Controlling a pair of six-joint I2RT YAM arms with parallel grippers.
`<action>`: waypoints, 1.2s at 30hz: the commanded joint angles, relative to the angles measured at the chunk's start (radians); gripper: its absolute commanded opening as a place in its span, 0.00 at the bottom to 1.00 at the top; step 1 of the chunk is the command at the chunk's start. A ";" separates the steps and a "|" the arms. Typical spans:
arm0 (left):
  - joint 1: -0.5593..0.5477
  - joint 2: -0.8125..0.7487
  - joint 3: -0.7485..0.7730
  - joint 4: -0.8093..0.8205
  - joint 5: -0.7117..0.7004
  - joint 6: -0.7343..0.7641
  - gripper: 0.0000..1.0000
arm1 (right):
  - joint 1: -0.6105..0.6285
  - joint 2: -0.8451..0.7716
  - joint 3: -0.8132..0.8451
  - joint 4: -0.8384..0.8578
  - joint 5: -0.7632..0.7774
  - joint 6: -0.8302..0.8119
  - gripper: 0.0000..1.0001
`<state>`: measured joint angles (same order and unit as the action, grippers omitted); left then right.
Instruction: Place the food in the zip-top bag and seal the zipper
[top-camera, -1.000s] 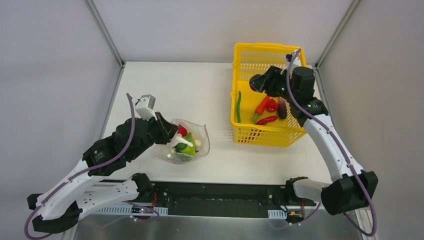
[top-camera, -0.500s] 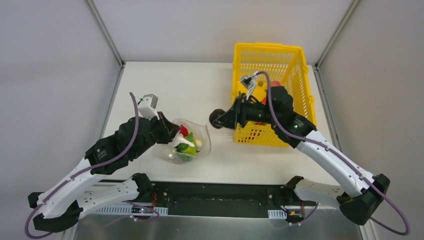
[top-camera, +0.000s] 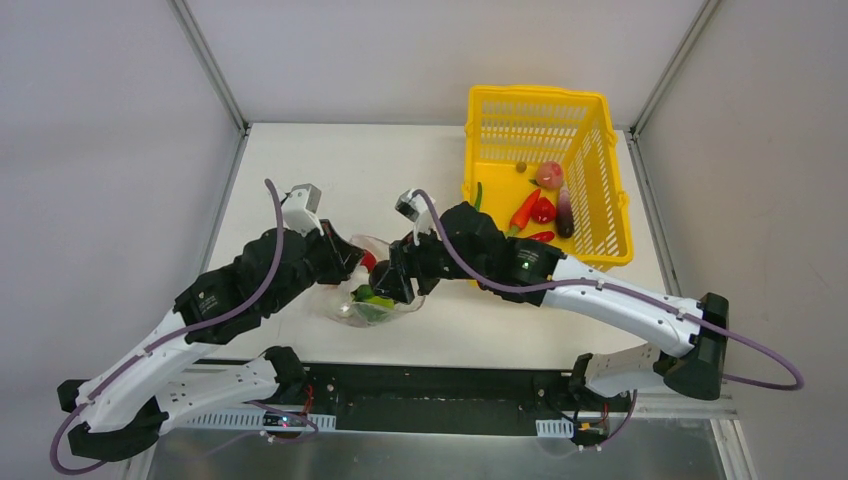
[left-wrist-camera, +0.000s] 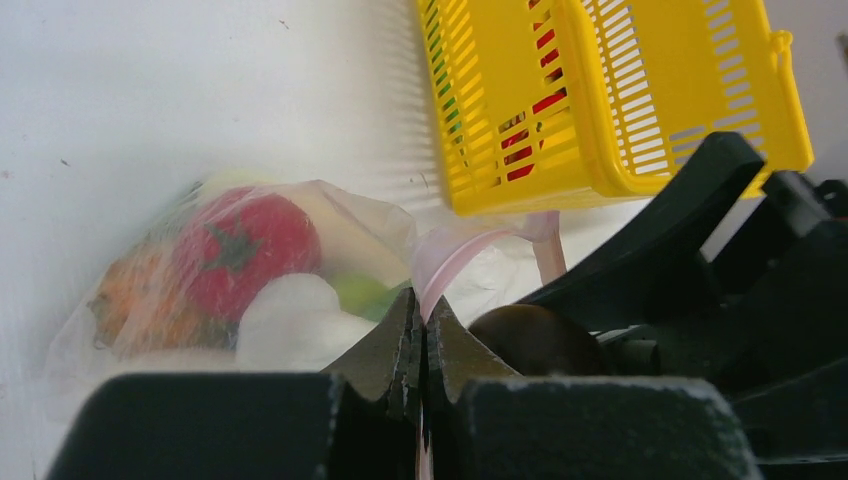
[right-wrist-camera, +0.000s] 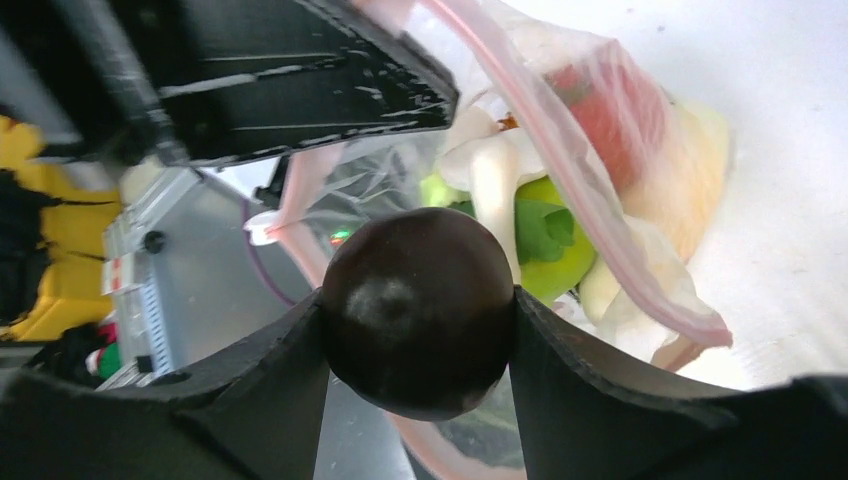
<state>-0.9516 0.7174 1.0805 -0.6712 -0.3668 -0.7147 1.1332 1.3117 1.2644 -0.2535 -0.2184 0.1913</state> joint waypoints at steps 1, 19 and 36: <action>0.003 0.030 0.070 0.021 0.032 0.002 0.00 | 0.037 0.024 0.038 -0.005 0.209 -0.046 0.36; 0.002 0.024 0.090 0.089 0.071 -0.022 0.00 | 0.100 0.085 -0.017 0.284 0.398 -0.183 0.53; 0.002 -0.023 0.073 0.087 0.030 -0.013 0.00 | 0.102 0.092 0.069 0.156 0.426 -0.255 0.92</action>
<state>-0.9478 0.7322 1.1233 -0.6643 -0.3161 -0.7242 1.2366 1.4651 1.2823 -0.1062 0.2237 -0.0582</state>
